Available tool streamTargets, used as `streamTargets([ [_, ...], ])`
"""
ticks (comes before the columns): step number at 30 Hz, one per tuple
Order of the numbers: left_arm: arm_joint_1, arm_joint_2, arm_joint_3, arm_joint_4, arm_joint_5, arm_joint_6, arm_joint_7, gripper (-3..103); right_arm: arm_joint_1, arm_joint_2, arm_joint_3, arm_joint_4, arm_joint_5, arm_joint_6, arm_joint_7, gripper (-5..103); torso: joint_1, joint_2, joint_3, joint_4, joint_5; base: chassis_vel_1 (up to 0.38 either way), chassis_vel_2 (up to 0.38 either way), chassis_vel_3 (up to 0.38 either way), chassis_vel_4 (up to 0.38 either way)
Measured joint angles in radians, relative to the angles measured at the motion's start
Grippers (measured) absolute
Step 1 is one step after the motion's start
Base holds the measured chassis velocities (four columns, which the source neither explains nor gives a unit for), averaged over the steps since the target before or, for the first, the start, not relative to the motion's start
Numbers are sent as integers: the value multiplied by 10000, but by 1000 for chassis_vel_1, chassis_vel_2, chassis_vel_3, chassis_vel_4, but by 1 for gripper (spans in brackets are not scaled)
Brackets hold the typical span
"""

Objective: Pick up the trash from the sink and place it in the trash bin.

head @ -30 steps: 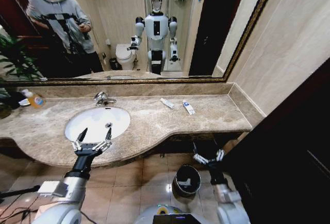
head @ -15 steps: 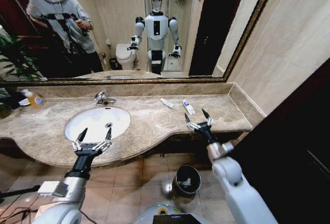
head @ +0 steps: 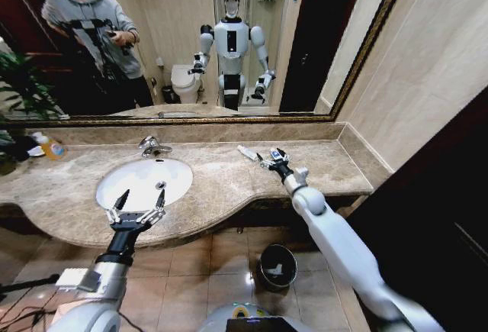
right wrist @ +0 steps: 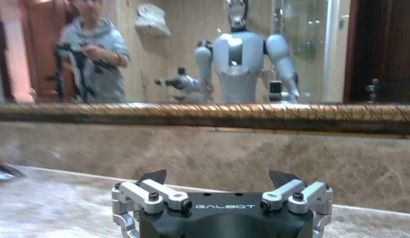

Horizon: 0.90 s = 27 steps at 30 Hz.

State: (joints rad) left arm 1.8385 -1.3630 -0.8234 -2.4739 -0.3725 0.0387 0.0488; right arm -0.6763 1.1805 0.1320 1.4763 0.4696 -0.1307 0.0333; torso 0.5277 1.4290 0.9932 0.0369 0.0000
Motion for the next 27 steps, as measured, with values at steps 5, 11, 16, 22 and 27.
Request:
streamTargets([
  [5, 0, 0, 0, -1, 0, 0, 0, 100, 499, 218, -21, -1303, -355, 92, -105, 100, 0, 0, 0, 0, 0, 0, 0, 0, 0],
  [11, 0, 0, 0, 0, 0, 0, 0, 100, 768, 377, 39, -2394, -787, 290, -322, 100, -2, 0, -1, -1, 1, 0, 0, 0, 0],
  [16, 0, 0, 0, -1, 0, 0, 0, 100, 806, 420, 170, -2755, -880, 400, -390, 101, -1, 0, 0, -1, 0, 0, 0, 0, 0],
  [22, 0, 0, 0, 0, 0, 0, 0, 100, 772, 342, 381, -3006, -893, 515, -576, 82, -2, 0, -1, -2, 0, 0, 0, 0, 0],
  [27, 0, 0, 0, 0, 0, 0, 0, 100, 735, 319, 492, -3111, -888, 536, -658, 65, -1, 1, -1, -1, 1, 0, 0, 0, 0],
])
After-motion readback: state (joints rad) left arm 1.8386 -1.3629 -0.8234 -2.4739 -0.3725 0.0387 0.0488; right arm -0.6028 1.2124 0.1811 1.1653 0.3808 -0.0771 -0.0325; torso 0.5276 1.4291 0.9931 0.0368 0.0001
